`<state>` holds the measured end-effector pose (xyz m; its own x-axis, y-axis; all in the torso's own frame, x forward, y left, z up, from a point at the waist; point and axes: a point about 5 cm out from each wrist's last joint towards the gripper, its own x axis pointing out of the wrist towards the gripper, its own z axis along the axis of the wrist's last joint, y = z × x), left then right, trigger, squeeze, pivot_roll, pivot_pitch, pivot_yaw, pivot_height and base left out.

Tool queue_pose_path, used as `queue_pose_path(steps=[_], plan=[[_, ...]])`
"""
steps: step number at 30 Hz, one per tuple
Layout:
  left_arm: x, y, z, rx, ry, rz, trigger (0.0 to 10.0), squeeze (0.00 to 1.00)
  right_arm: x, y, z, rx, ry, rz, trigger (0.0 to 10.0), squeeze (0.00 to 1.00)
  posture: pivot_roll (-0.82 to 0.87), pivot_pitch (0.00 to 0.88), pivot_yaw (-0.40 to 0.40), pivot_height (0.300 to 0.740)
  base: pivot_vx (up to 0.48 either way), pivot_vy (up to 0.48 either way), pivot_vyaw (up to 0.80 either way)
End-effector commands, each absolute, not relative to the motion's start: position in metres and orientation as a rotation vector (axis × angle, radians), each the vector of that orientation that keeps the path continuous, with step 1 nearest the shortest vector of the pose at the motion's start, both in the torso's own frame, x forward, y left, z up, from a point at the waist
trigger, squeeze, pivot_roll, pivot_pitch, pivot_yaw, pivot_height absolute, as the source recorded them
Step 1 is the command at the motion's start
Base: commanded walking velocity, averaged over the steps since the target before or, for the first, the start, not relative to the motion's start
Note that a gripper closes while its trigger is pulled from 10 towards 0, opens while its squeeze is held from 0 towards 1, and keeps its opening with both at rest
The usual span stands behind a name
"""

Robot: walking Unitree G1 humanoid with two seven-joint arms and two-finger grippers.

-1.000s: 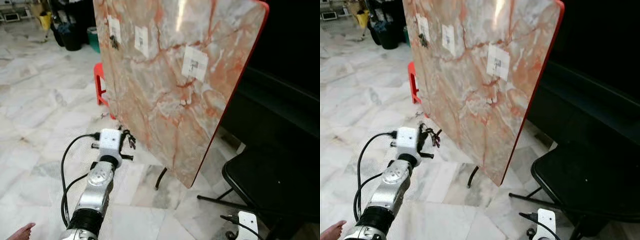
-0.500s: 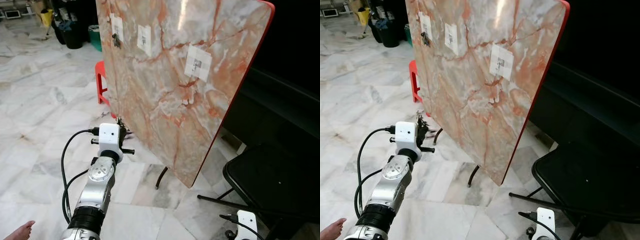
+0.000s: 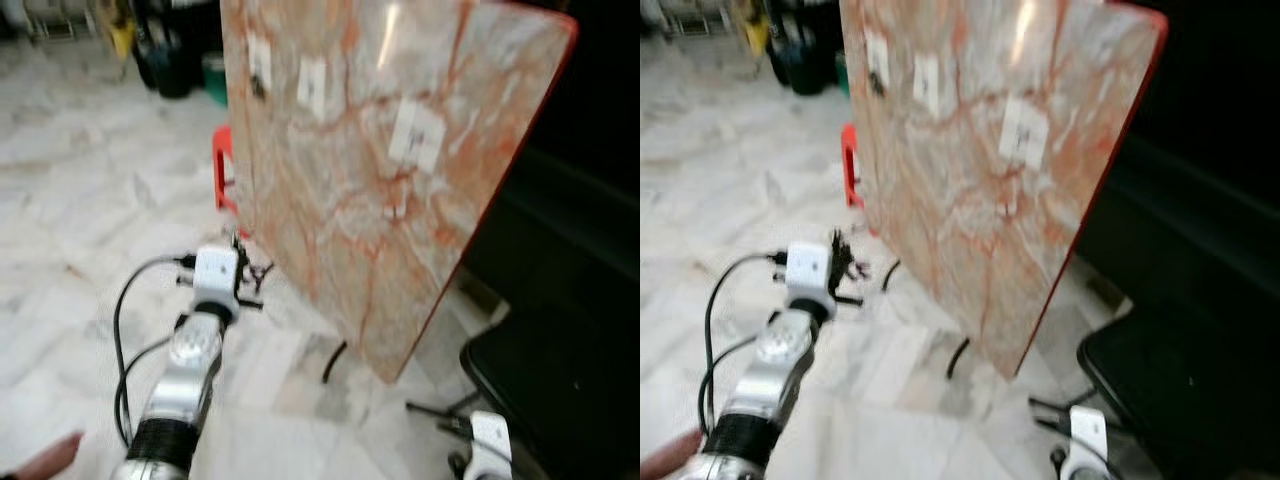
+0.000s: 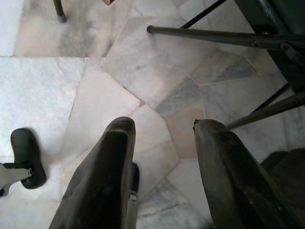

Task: Hang keys on a hook

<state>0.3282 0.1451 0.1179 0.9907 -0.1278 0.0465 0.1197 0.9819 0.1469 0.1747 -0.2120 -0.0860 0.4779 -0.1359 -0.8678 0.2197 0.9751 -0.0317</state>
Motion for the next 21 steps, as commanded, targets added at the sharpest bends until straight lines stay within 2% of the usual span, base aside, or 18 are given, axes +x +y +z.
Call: queue_pose_path(steps=[1,13,21], plan=[[0.3299,0.1455,0.1279,0.174,-0.096,-0.132,10.0,0.00,0.1817,-0.2106,-0.0830,0.097,1.028,-0.220,10.0,0.00,0.05,0.000,-0.077,0.729,0.334,0.000,0.00],[0.3293,0.1426,0.1279,0.194,-0.094,-0.162,10.0,0.00,0.1818,-0.2099,-0.0831,0.099,1.026,-0.214,10.0,0.00,0.06,0.000,-0.073,0.729,0.348,0.000,0.00],[0.3290,0.1380,0.1320,0.218,-0.115,-0.204,10.0,0.00,0.1811,-0.2096,-0.0835,0.093,1.032,-0.204,10.0,0.00,0.06,0.000,-0.071,0.729,0.363,0.000,-0.75]])
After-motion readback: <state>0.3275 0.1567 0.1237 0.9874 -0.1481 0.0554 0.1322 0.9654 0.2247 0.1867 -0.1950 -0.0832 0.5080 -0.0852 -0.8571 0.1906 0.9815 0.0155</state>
